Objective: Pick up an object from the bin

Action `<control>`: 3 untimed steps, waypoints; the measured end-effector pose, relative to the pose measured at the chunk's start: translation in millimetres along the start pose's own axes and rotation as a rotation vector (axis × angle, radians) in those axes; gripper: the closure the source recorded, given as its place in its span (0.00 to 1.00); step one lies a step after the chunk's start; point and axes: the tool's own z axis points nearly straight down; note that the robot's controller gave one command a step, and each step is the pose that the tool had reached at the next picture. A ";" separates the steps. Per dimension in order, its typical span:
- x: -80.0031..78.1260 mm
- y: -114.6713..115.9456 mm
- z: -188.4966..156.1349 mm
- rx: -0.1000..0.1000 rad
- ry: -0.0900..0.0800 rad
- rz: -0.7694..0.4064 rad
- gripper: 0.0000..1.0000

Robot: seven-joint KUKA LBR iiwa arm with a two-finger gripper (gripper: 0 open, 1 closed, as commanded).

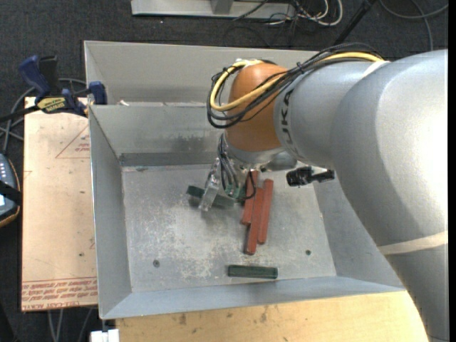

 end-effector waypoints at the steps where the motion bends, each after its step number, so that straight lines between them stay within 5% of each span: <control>1: -1.5 1.4 -49.7 -0.002 -0.002 -0.002 1.00; 3: -3.1 3.1 -83.5 0.000 0.001 -0.006 1.00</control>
Offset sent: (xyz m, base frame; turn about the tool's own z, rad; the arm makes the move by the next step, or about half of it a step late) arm -0.0001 0.0001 0.0466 0.0000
